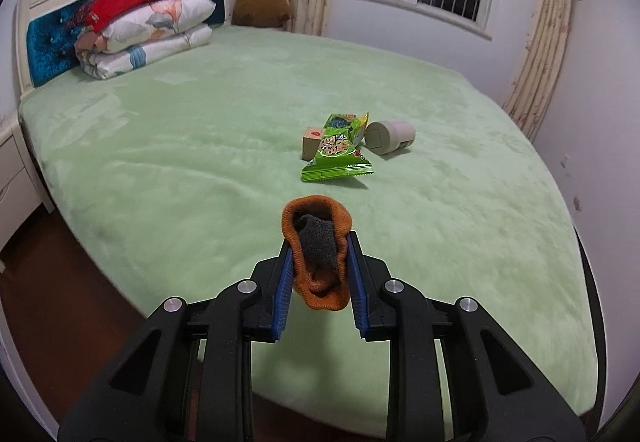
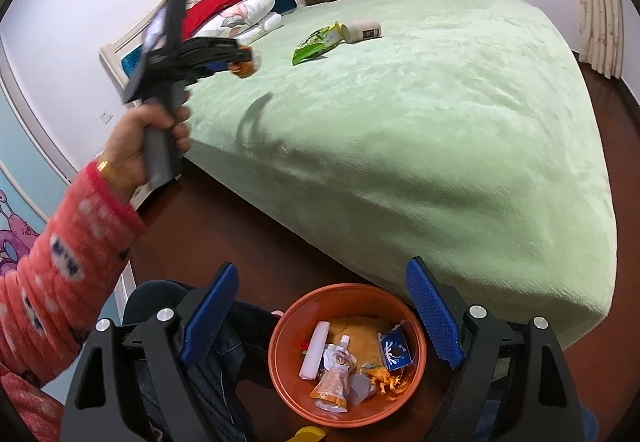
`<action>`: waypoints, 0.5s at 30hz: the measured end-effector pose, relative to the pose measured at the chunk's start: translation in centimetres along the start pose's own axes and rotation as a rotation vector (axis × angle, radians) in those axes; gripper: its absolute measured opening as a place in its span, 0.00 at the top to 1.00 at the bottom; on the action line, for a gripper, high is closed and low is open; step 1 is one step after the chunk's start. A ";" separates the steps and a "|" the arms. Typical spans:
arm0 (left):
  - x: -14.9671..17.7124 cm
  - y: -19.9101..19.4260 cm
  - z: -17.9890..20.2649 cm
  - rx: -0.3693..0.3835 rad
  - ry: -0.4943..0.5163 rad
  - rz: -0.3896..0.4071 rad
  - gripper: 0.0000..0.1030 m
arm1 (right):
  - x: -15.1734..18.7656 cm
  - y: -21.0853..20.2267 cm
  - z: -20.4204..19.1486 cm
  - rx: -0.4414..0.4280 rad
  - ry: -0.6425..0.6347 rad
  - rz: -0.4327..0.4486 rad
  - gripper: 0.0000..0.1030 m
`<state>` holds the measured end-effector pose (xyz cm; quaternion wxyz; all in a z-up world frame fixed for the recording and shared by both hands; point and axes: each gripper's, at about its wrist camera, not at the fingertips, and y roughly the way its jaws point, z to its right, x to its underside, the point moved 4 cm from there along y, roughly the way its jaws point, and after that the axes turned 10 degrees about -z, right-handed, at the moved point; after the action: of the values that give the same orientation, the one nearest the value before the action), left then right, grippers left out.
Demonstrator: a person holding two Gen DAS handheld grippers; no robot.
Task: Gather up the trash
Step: 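Move the right gripper to the green snack bag and grasp it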
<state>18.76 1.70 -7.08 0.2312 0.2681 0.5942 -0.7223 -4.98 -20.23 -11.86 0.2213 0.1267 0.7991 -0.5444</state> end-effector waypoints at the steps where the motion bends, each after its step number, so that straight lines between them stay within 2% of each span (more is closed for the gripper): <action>1: 0.5 -0.9 -0.2 0.010 0.005 0.008 0.76 | -0.3 0.1 -0.1 0.001 -0.004 0.000 0.19; 7: 4.4 -5.1 -1.6 0.037 0.013 0.022 0.76 | -4.3 0.8 -0.8 0.017 -0.055 0.026 0.19; 10: 6.3 -6.5 -2.5 0.044 0.005 0.020 0.76 | -8.3 1.8 -1.7 0.030 -0.095 0.053 0.18; 15: 8.5 -7.9 -3.7 0.052 -0.015 0.017 0.76 | -17.7 5.5 -3.2 0.009 -0.132 0.060 0.19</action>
<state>7.62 6.67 -7.49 0.2349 0.2737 0.5712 -0.7373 12.14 -14.52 -6.71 0.2892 0.1154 0.7763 -0.5481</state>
